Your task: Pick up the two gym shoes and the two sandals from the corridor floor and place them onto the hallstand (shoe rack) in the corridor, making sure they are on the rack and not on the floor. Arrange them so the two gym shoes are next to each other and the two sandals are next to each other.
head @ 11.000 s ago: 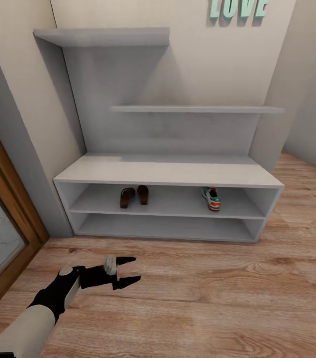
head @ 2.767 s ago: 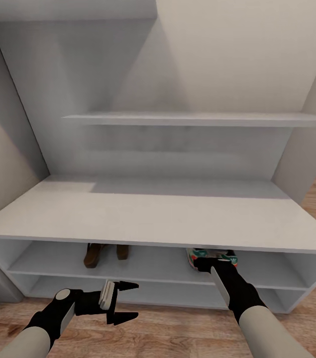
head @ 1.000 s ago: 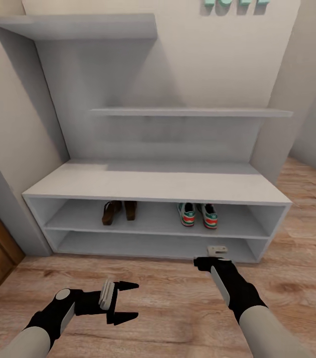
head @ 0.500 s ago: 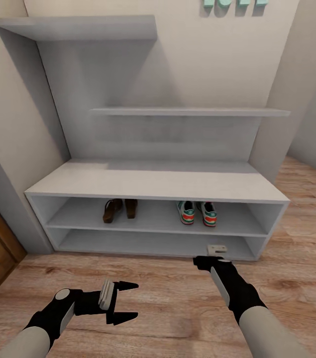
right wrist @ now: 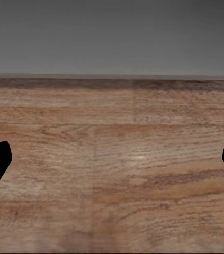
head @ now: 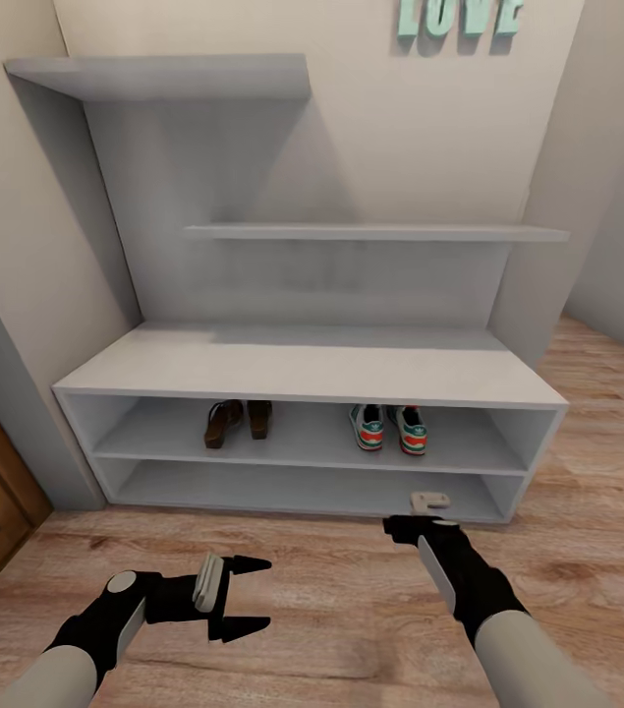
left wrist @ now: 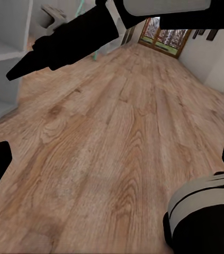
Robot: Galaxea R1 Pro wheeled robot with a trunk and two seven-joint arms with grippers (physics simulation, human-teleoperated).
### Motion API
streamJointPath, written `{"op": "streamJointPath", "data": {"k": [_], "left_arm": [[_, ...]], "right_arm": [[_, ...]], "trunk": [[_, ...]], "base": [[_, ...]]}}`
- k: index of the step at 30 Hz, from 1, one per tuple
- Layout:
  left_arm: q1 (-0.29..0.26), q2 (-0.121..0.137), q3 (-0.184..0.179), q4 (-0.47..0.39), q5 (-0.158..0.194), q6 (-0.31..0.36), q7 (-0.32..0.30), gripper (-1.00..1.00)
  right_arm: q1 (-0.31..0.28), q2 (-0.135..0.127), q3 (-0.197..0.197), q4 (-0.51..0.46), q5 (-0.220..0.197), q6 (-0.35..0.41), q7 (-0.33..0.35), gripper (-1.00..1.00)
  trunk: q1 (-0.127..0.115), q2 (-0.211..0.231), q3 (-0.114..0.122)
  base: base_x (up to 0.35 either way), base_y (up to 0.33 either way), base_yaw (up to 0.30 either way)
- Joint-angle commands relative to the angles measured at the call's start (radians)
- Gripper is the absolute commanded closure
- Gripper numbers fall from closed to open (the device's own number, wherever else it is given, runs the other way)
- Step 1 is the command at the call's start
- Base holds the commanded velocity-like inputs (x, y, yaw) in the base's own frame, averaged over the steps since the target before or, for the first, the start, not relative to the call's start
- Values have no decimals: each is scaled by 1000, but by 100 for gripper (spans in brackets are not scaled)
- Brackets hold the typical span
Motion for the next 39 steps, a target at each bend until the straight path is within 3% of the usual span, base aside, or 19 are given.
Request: {"op": "streamJointPath", "data": {"k": [1, 11, 12, 15, 17, 23, 24, 25, 29, 31, 34, 39], "left_arm": [[0, 0, 1, 1, 2, -8, -3, -100], [-1, 45, 4, 1, 6, -5, -20, -100], [0, 64, 5, 1, 8, -5, -20, -100], [0, 78, 6, 1, 9, -5, -20, -100], [0, 91, 7, 1, 11, -5, -20, -100], [0, 98, 8, 1, 12, -4, -20, -100], [0, 102, 9, 1, 12, -4, -20, -100], [0, 113, 9, 1, 13, -4, -20, -100], [0, 121, 10, 1, 15, -4, -20, -100], [-1, 126, 10, 1, 17, -4, -20, -100], [-1, 127, 10, 1, 17, -4, -20, -100], [-1, 127, 11, 1, 17, -3, -20, -100]], "right_arm": [[0, -1, 4, -1, -8, 5, -9, -100], [-1, -2, 4, 53, -11, -9, 11, -100], [-1, -3, 4, 57, -11, -10, 99, -100], [-1, -3, 4, 59, -11, -10, 192, -100], [-1, -3, 3, 60, -12, -9, 328, -100], [-1, -3, 3, 60, -25, -9, 420, -100], [-1, -3, 3, 61, -40, -9, 438, -100], [0, -4, 2, 74, -90, -9, 478, -100], [0, -4, 2, 111, -146, -9, 506, -100], [-1, -4, 4, 181, -207, -9, 523, -100], [-1, -1, 4, 189, -209, -9, 521, -100], [-1, 3, 4, 336, -212, -10, 518, -100]], "trunk": [[-1, 0, 3], [-5, 2, 42], [-6, 2, 46], [-7, 3, 57], [-8, 4, 65], [-14, 12, 87], [-18, 19, 91], [-22, 26, 94], [-37, 54, 106], [-45, 68, 112], [-56, 89, 122], [-75, 124, 138]], "base": [[0, 0, 0], [0, 0, 0], [0, 0, 0], [0, 0, 0], [0, 0, 0], [0, 0, 0], [0, 0, 0], [0, 0, 0], [0, 0, 0], [0, 0, 0], [0, 0, 0], [0, 0, 0]]}}
